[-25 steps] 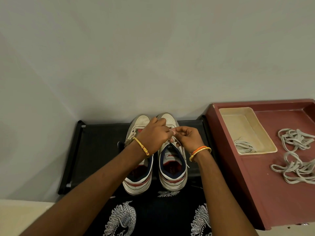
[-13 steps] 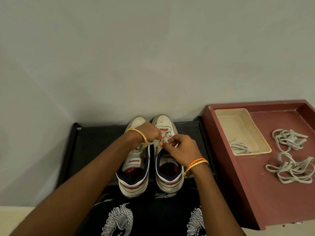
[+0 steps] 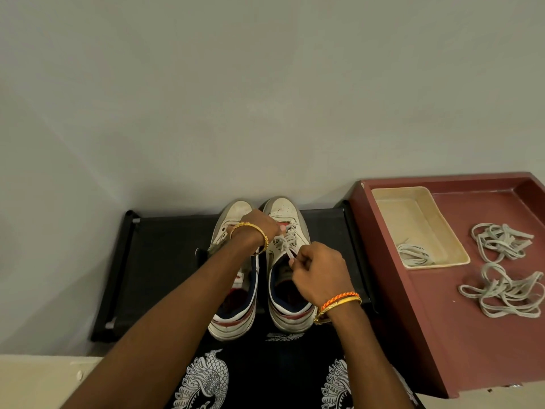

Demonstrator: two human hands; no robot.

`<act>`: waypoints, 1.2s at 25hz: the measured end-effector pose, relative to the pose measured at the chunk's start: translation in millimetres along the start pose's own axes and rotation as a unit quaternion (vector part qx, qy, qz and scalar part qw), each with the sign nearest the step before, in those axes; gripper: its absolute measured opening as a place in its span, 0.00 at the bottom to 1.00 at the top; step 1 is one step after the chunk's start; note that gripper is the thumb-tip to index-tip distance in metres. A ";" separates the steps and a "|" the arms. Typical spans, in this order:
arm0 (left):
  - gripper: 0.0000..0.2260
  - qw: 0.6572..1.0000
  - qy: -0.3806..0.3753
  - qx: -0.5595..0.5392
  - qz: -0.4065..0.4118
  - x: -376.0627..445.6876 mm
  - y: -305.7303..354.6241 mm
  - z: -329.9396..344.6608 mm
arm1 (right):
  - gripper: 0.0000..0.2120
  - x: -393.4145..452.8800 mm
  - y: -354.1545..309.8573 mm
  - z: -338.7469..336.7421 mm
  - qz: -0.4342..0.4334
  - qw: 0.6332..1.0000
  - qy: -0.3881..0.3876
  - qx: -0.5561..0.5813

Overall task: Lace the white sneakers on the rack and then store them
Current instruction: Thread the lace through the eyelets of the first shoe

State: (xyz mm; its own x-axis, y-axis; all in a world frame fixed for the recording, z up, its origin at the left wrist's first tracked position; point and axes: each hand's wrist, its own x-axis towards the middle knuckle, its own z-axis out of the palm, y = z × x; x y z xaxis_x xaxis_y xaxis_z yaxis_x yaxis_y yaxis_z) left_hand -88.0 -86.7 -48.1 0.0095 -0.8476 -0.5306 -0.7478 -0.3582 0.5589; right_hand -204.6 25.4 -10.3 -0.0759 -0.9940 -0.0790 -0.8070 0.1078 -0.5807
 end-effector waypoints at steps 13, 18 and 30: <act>0.16 0.980 0.003 -0.177 0.091 -16.4 8.7 -32.2 | 0.03 -14.7 4.4 7.0 0.037 0.992 0.071 0.100; 0.10 0.961 0.101 -0.228 0.121 -50.2 0.0 -60.2 | 0.13 26.1 -7.1 -5.3 0.021 0.996 -0.075 0.049; 0.13 0.945 0.187 0.115 0.241 -119.6 -28.0 28.1 | 0.17 8.4 11.5 7.4 0.099 0.970 -0.147 0.164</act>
State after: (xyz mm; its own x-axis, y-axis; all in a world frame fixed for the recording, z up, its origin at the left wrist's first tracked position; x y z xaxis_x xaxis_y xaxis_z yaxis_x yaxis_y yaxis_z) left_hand -86.8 35.7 -18.2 -0.1673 -0.9852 0.0365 -0.8489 0.1627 0.5029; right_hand -210.2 18.5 -23.7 -0.0012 -0.9101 -0.4144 -0.5601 0.3440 -0.7537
